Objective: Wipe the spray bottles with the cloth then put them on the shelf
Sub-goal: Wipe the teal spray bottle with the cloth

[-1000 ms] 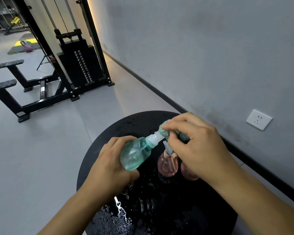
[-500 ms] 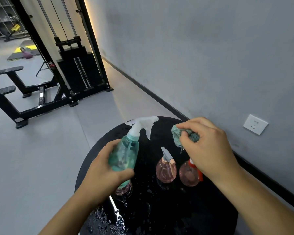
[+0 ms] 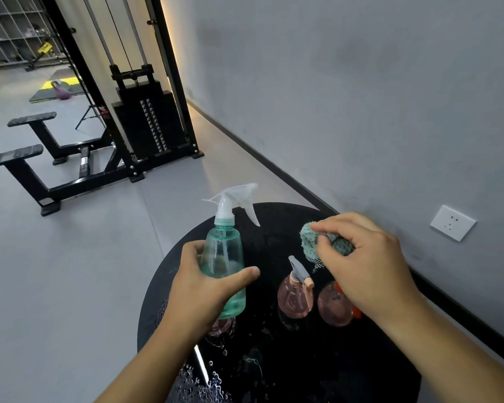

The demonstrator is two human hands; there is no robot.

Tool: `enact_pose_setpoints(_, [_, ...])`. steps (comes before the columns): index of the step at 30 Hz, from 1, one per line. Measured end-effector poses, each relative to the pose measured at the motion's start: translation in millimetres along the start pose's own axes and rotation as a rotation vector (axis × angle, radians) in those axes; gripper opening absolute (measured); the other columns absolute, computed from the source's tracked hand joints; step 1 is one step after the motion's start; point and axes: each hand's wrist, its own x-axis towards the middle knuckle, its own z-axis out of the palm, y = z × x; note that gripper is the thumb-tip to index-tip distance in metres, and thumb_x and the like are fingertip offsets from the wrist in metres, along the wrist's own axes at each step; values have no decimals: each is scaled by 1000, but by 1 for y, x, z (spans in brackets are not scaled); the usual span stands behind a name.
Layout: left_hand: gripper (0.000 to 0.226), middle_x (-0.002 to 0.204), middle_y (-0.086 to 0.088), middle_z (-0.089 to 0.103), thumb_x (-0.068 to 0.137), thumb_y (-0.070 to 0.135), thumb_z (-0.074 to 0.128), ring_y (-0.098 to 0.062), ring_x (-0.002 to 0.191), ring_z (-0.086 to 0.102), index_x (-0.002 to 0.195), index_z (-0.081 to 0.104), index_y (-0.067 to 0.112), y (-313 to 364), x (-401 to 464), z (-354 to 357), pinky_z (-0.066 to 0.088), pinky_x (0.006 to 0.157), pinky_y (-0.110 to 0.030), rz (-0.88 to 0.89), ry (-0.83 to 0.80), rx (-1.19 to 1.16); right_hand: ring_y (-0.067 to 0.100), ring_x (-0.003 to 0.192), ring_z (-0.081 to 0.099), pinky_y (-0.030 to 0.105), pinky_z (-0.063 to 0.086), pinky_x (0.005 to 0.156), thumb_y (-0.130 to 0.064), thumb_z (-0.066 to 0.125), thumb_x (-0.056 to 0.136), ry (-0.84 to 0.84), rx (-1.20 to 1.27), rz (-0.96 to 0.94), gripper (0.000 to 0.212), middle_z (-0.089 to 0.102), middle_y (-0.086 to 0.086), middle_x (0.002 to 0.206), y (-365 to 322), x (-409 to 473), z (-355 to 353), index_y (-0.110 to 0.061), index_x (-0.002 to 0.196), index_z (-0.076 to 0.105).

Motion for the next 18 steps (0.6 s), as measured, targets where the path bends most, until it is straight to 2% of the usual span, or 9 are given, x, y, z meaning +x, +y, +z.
enact_pose_setpoints(3, [54,102,9,79,69,36,100,-7,86,77,105,62,48,-2,3,-4,62,86,-41,-15,-14,-45,-3,99,66,0,45,84,-1,74,88,0,-4,-1,26,70,-18,104,0,1,0,-23,100,83])
enact_pose_setpoints(6, [38,99,4,82,76,26,95,-21,89,81,104,76,42,2,4,-8,64,91,-51,-35,-63,-147,-4,100,66,-1,45,83,-2,73,89,-8,-1,4,26,70,-18,104,0,0,1,-23,100,83])
enact_pose_setpoints(9, [29,100,-2,83,82,24,90,-26,90,81,108,79,31,7,1,-8,64,91,-52,-42,-89,-210,-3,99,66,-2,44,82,-2,74,89,-7,0,8,26,70,-18,103,-1,-1,1,-24,100,83])
enact_pose_setpoints(12, [23,104,-5,83,89,25,82,-26,94,81,111,78,29,6,2,-7,63,91,-51,-55,-121,-259,-4,99,66,-2,44,81,-3,74,89,-10,0,13,25,70,-18,104,-1,-1,0,-23,100,83])
enact_pose_setpoints(14, [28,106,-5,82,84,33,76,-26,95,81,112,76,32,5,4,-6,63,87,-50,-59,-135,-277,-4,100,66,-3,43,81,-3,74,89,-9,-4,7,25,70,-18,104,-1,-1,0,-23,100,83])
enact_pose_setpoints(16, [40,107,-5,80,74,39,71,-25,90,80,113,72,33,4,4,-5,64,74,-46,-67,-140,-306,-5,100,65,-3,44,82,-3,74,89,-17,-12,6,25,69,-19,104,-1,-1,0,-23,100,83])
enact_pose_setpoints(18, [54,110,-7,77,68,44,78,-25,87,81,118,66,30,3,4,-5,63,65,-40,-78,-149,-343,-5,100,65,-3,43,81,-4,74,89,-26,-12,12,24,69,-19,105,-1,-2,0,-23,101,82])
